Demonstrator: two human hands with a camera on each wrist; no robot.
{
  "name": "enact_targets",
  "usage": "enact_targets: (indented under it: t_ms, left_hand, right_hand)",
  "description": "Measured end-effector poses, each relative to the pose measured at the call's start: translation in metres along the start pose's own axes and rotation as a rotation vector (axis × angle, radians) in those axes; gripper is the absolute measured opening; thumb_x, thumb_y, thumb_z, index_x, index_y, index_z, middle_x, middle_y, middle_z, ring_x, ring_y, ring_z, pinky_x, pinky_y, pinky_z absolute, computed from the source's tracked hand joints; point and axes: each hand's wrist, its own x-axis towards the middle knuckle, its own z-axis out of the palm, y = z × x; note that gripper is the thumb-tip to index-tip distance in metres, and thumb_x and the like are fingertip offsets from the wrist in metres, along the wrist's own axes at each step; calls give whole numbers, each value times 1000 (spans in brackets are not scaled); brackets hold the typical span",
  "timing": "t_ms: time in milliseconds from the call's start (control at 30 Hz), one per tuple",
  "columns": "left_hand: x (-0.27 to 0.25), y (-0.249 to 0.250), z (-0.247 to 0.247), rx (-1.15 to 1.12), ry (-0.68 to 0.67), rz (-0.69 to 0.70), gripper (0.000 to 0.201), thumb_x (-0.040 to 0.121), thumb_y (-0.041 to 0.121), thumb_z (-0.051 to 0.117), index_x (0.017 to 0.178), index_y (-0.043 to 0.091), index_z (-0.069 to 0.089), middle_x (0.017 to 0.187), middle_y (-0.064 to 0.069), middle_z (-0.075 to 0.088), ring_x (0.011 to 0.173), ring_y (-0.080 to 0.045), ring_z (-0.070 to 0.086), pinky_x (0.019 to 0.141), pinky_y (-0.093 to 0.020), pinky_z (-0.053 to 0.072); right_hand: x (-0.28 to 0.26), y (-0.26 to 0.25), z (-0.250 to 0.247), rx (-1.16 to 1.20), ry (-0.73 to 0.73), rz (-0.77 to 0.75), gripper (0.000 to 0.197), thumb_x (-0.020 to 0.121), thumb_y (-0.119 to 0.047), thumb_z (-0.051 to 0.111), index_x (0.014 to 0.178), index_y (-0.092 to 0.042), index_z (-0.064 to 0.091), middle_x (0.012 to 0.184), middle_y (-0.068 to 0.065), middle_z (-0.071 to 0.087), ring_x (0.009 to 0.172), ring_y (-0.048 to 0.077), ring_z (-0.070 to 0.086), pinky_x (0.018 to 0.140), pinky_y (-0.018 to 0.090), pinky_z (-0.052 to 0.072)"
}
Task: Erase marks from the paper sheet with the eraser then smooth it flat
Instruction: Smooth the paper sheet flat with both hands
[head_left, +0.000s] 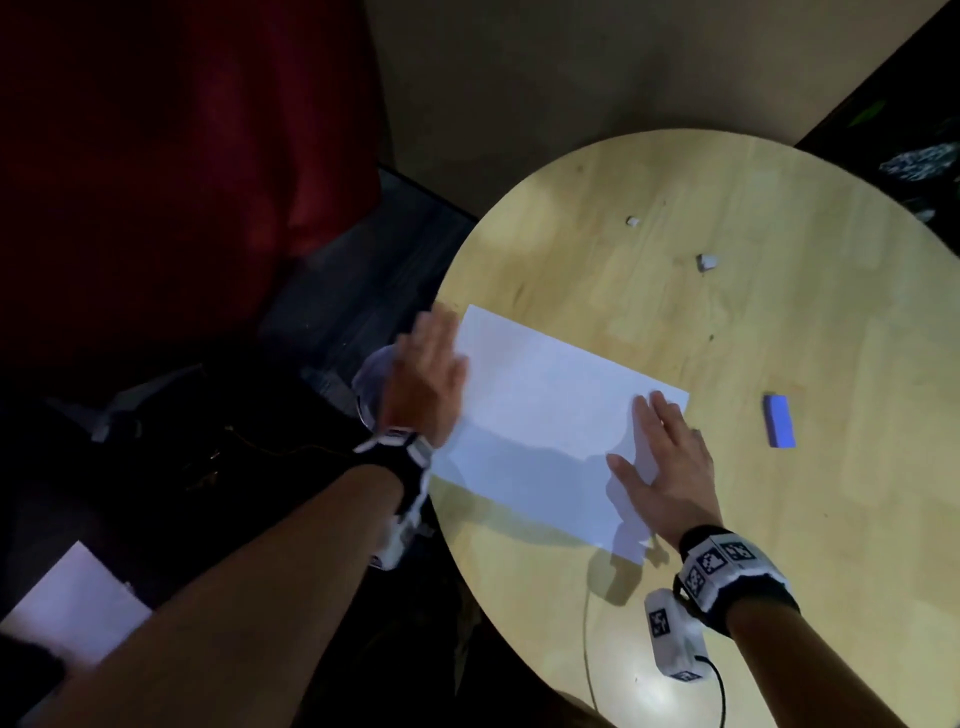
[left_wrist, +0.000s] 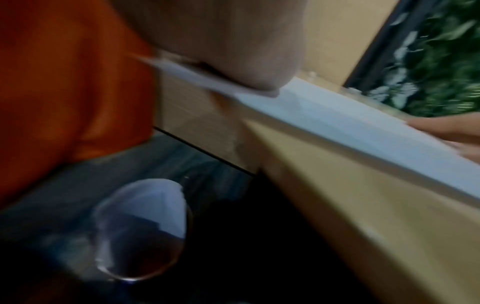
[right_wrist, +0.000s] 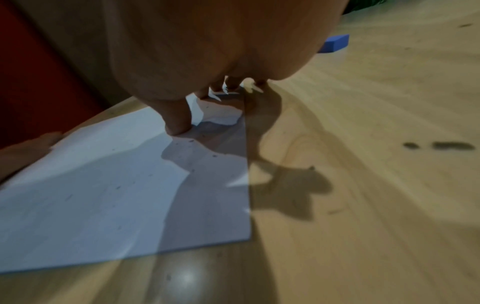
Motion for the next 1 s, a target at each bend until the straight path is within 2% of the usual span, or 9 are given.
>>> enact_targets:
  t_ms: [133,333,433,500,567,733,800,900,1000]
  left_hand:
    - [22,-18,-10,92,79,-222,59,107,35,27,151,-2,32,158,-21,31,146,-32,31,119,-44,23]
    - [14,66,13,-24,-209,330,57,106,41,28,156,14,28,164,-6,21,151,-21,19,121,-43,21]
    - [19,19,10,56,-19,107,51,107,31,38,152,7,36,160,-13,31,148,-28,28,116,-47,30]
    - [28,-8,-1,60,-34,-193,56,107,34,33,155,4,28,161,-15,25,150,-29,23,120,-46,22]
    - [48,0,-8,37,-51,-261,61,106,37,27,155,0,23,162,-18,21,151,-30,19,122,-45,16]
    - [68,116,18,-96,-263,375,61,103,38,21,157,11,23,165,-8,15,153,-25,12,124,-41,7]
    - [59,130,29,-90,-333,425,60,104,42,19,158,16,24,165,-3,16,153,-19,12,124,-40,9]
    - [62,91,27,-40,-252,333,59,104,41,16,157,17,26,165,-4,20,152,-20,16,123,-42,15]
    - [65,27,14,63,-65,-72,58,104,37,19,156,12,28,163,-10,24,150,-26,22,121,-43,18]
  right_hand:
    - [-1,-6,3,-24,11,16,74,86,-58,41,152,-35,15,157,-19,4,145,3,1,118,35,-2]
    - [-1,-11,6,-36,2,-6,74,87,-61,40,152,-37,13,159,-18,5,145,0,0,117,32,-5]
    - [0,-9,4,-25,-13,-35,75,87,-62,40,152,-36,14,159,-18,5,145,-1,-2,116,31,-2]
    - [0,-10,5,-5,-3,-22,75,87,-59,44,152,-34,16,159,-17,6,145,0,-2,117,32,-2]
    - [0,-11,6,1,2,-14,75,87,-57,46,152,-34,16,159,-16,7,145,0,-2,117,32,-4]
    - [1,-6,7,-2,0,-29,76,86,-61,42,152,-34,16,159,-17,5,145,1,-1,117,33,-1]
    - [2,-5,7,3,7,-34,76,85,-62,42,152,-33,19,158,-17,6,145,3,3,117,35,2]
    - [3,-8,5,19,-10,-20,76,85,-58,46,152,-33,19,158,-17,7,145,4,4,116,32,-1]
    - [2,-9,6,20,-11,-16,76,85,-57,47,152,-34,17,158,-17,6,145,2,1,117,31,-4]
